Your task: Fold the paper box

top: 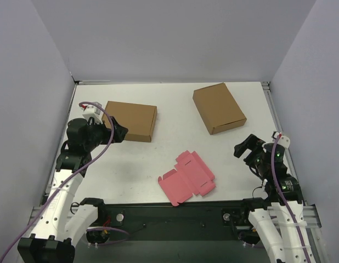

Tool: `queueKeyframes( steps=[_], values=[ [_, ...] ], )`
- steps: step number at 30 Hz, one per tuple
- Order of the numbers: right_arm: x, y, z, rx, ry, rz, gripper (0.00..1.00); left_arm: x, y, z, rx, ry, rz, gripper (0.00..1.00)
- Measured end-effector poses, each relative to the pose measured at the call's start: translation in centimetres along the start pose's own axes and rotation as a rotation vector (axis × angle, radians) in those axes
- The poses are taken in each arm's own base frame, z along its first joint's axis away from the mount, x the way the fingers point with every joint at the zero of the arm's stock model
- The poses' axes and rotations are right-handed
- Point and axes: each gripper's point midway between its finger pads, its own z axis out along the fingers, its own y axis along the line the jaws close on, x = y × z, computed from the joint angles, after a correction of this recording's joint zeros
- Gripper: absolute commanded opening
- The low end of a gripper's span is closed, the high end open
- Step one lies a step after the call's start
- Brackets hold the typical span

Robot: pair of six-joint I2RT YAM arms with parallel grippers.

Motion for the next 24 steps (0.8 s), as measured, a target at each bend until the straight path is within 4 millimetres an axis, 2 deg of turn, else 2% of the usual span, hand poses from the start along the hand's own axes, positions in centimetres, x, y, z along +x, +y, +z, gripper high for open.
queueKeyframes(
  steps=[3, 5, 7, 10, 12, 14, 15, 18, 21, 24],
  values=[
    [0.1, 0.1, -0.7, -0.014, 0.003, 0.005, 0.85, 0.5, -0.3, 0.2, 0.024, 0.013, -0.023, 0.97],
    [-0.1, 0.3, -1.4, -0.026, -0.006, 0.013, 0.83, 0.9, -0.7, 0.7, 0.052, 0.036, -0.04, 0.9],
    [-0.2, 0.5, -2.0, -0.042, -0.013, 0.029, 0.81, 1.4, -1.0, 1.2, 0.081, 0.065, -0.054, 0.88],
    [0.6, 0.7, -2.3, -0.053, 0.025, 0.054, 0.76, 1.6, -1.8, 2.0, 0.12, 0.099, -0.057, 0.88],
    [1.6, 0.9, -2.0, -0.06, 0.066, 0.073, 0.73, 0.9, -3.4, 2.4, 0.155, 0.103, -0.026, 0.88],
    [3.4, 0.9, -1.2, -0.051, 0.132, 0.08, 0.73, -0.3, -6.7, 2.9, 0.224, 0.102, 0.048, 0.88],
    [4.5, 0.9, -0.7, -0.045, 0.175, 0.074, 0.73, -0.9, -9.1, 3.1, 0.281, 0.104, 0.097, 0.88],
    [8.3, 1.1, 0.5, -0.012, 0.32, 0.047, 0.74, -2.6, -14.6, 3.5, 0.437, 0.087, 0.194, 0.88],
    [11.3, 1.9, 1.0, -0.003, 0.404, -0.008, 0.74, -2.1, -15.6, 4.4, 0.49, 0.097, 0.214, 0.88],
    [14.2, 2.7, 1.6, 0.009, 0.46, -0.065, 0.74, 0.8, -14.5, 5.5, 0.485, 0.169, 0.198, 0.88]
  ],
)
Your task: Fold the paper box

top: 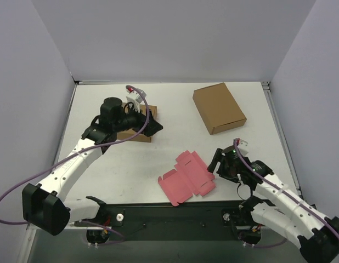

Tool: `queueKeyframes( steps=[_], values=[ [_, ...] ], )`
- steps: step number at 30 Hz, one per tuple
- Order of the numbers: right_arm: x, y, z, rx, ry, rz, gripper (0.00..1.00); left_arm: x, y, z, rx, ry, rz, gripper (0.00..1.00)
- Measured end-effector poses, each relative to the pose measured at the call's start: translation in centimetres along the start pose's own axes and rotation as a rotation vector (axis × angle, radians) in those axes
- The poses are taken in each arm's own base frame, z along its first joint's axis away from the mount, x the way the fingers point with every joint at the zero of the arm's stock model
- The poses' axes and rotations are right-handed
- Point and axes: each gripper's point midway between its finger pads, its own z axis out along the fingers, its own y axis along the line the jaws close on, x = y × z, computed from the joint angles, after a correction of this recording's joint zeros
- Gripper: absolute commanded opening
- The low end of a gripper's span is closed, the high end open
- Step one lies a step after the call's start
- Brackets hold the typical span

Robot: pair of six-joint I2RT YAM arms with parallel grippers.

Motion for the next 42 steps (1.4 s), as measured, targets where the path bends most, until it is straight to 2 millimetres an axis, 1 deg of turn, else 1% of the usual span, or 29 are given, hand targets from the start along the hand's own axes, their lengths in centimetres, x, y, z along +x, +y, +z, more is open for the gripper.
queueKeyframes(
  steps=[2, 4, 5, 6, 10, 12, 14, 19, 23, 26, 27, 29, 30, 32, 33, 37, 40, 42],
  values=[
    [1.0, 0.2, 1.2, 0.026, 0.022, -0.005, 0.73, 2.4, 0.5, 0.4, -0.004, 0.05, -0.017, 0.87],
    [1.5, 0.1, 2.2, 0.058, 0.032, 0.006, 0.72, 4.4, 0.5, 0.6, -0.009, 0.102, -0.017, 0.87],
    [1.6, 0.1, 2.5, 0.064, 0.033, 0.01, 0.71, 4.8, 0.3, 0.7, -0.007, 0.113, -0.008, 0.87],
    [1.7, 0.2, 2.8, 0.069, 0.029, 0.016, 0.67, 5.0, 0.1, 0.8, -0.01, 0.118, 0.011, 0.88],
    [2.5, 0.4, 3.5, 0.068, 0.021, 0.027, 0.6, 5.6, -0.5, 1.1, -0.006, 0.137, 0.057, 0.87],
    [3.0, 0.1, 3.8, 0.072, 0.017, 0.037, 0.57, 5.7, -0.3, 1.0, -0.016, 0.14, 0.069, 0.87],
    [3.5, -0.4, 4.0, 0.076, 0.017, 0.051, 0.57, 5.8, -0.1, 1.0, -0.025, 0.144, 0.071, 0.87],
    [4.1, -1.3, 4.2, 0.072, 0.007, 0.089, 0.46, 5.9, 0.1, 1.1, -0.034, 0.147, 0.078, 0.86],
    [4.1, -1.4, 4.1, 0.05, -0.012, 0.113, 0.38, 6.1, 0.0, 1.2, -0.032, 0.151, 0.085, 0.87],
    [3.9, -1.1, 3.9, 0.027, -0.031, 0.13, 0.28, 6.2, -0.1, 1.3, -0.03, 0.155, 0.092, 0.87],
    [3.7, -1.0, 3.9, 0.018, -0.039, 0.137, 0.22, 6.2, -0.1, 1.3, -0.029, 0.155, 0.092, 0.87],
    [3.4, -0.8, 3.8, 0.003, -0.054, 0.149, 0.16, 6.2, -0.2, 1.3, -0.027, 0.156, 0.095, 0.87],
    [3.3, -0.7, 3.7, -0.004, -0.061, 0.154, 0.1, 6.3, -0.2, 1.3, -0.026, 0.157, 0.097, 0.87],
    [3.0, -0.4, 3.5, -0.022, -0.073, 0.163, 0.05, 6.3, -0.3, 1.3, -0.023, 0.158, 0.102, 0.86],
    [2.9, -0.3, 3.4, -0.034, -0.08, 0.167, 0.0, 6.3, -0.4, 1.4, -0.02, 0.159, 0.103, 0.87],
    [2.1, 0.5, 2.7, -0.091, -0.11, 0.174, 0.0, 6.7, -1.4, 1.4, 0.037, 0.174, 0.102, 0.88],
    [1.6, 1.0, 2.1, -0.126, -0.128, 0.149, 0.0, 7.2, -2.3, 1.5, 0.101, 0.196, 0.098, 0.9],
    [1.1, 1.8, 1.3, -0.166, -0.138, 0.119, 0.0, 7.5, -3.0, 1.4, 0.145, 0.209, 0.097, 0.92]
  ],
)
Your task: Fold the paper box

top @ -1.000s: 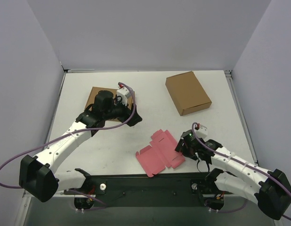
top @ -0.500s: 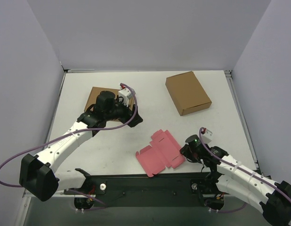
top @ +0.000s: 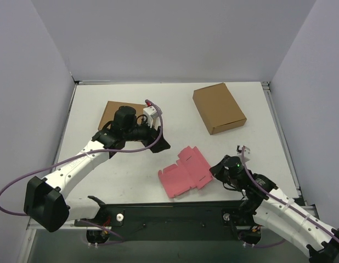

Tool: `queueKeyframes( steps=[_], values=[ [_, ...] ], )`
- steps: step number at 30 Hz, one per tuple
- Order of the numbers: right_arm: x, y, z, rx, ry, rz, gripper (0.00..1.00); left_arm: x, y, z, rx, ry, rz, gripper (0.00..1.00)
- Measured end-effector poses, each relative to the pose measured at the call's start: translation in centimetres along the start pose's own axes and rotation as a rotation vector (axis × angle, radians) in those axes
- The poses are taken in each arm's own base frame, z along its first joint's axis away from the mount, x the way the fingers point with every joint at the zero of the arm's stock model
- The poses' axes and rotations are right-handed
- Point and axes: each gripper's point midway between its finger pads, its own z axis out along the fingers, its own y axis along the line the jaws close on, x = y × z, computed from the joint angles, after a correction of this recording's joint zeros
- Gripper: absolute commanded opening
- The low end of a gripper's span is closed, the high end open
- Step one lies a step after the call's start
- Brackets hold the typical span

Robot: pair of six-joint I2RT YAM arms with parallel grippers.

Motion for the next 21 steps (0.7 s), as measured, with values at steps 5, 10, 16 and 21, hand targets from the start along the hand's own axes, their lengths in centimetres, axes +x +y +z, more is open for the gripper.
queueKeyframes(
  steps=[5, 10, 16, 21],
  values=[
    [-1.7, 3.7, -2.4, -0.16, -0.017, -0.092, 0.0, 0.1, -1.3, -0.2, 0.09, 0.008, 0.014, 0.95],
    [-3.2, 7.4, -5.9, -0.342, -0.038, -0.19, 0.0, -0.4, -1.2, -0.9, 0.126, -0.009, -0.001, 0.96],
    [-4.1, 10.7, -10.1, -0.529, -0.045, -0.292, 0.0, -2.2, -0.8, -1.9, 0.178, -0.077, -0.043, 0.96],
    [-4.3, 12.3, -12.6, -0.626, -0.035, -0.365, 0.0, -2.8, -1.3, -2.1, 0.229, -0.105, -0.06, 0.96]
  ],
)
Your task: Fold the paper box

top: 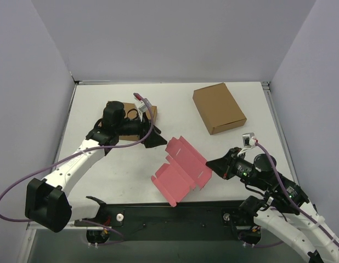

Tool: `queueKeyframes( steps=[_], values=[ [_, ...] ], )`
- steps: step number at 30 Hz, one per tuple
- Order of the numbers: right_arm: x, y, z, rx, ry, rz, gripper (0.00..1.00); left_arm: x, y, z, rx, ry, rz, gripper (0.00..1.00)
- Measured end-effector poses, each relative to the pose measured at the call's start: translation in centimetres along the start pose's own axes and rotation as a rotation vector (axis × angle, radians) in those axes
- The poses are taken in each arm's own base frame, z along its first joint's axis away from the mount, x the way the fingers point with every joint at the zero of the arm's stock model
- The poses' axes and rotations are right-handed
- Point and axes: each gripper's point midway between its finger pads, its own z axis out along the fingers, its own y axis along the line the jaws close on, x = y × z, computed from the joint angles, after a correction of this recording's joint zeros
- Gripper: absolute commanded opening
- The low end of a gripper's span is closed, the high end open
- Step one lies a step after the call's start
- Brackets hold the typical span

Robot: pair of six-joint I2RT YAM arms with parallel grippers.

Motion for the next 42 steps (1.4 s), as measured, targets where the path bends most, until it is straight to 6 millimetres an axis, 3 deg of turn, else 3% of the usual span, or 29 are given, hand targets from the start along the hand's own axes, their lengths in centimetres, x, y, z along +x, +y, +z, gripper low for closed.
queueKeyframes(
  steps=[9, 14, 23, 29, 30, 35, 37, 39, 40, 42],
  values=[
    [0.0, 1.5, -1.1, -0.066, 0.034, -0.055, 0.0, 0.8, -0.4, 0.8, 0.05, 0.022, -0.041, 0.94],
    [0.1, 1.7, -1.3, -0.076, 0.044, -0.068, 0.0, 1.7, -1.7, 1.7, 0.138, 0.052, -0.069, 0.85],
    [-0.3, 1.9, -1.5, -0.081, 0.037, -0.084, 0.0, 2.4, -3.5, 2.2, 0.234, 0.087, -0.079, 0.48],
    [-0.2, 1.8, -1.5, -0.076, 0.042, -0.086, 0.0, 2.7, -4.2, 2.4, 0.262, 0.099, -0.065, 0.34],
    [-0.2, 1.8, -1.5, -0.076, 0.043, -0.086, 0.0, 2.8, -4.2, 2.4, 0.264, 0.1, -0.065, 0.25],
    [-0.2, 1.5, -1.5, -0.061, 0.039, -0.085, 0.0, 3.2, -4.5, 2.6, 0.27, 0.111, -0.039, 0.02],
    [-0.2, 1.3, -1.5, -0.05, 0.038, -0.084, 0.0, 3.6, -4.4, 2.8, 0.26, 0.121, -0.029, 0.0],
    [-0.3, 1.1, -1.4, -0.036, 0.036, -0.08, 0.09, 3.8, -4.2, 2.9, 0.241, 0.128, -0.019, 0.0],
    [-0.3, 0.8, -1.4, -0.022, 0.034, -0.075, 0.24, 3.9, -4.0, 3.0, 0.228, 0.129, -0.01, 0.0],
    [-0.3, 0.2, -1.4, 0.014, 0.025, -0.058, 0.43, 4.0, -3.7, 3.3, 0.188, 0.129, 0.017, 0.0]
  ],
)
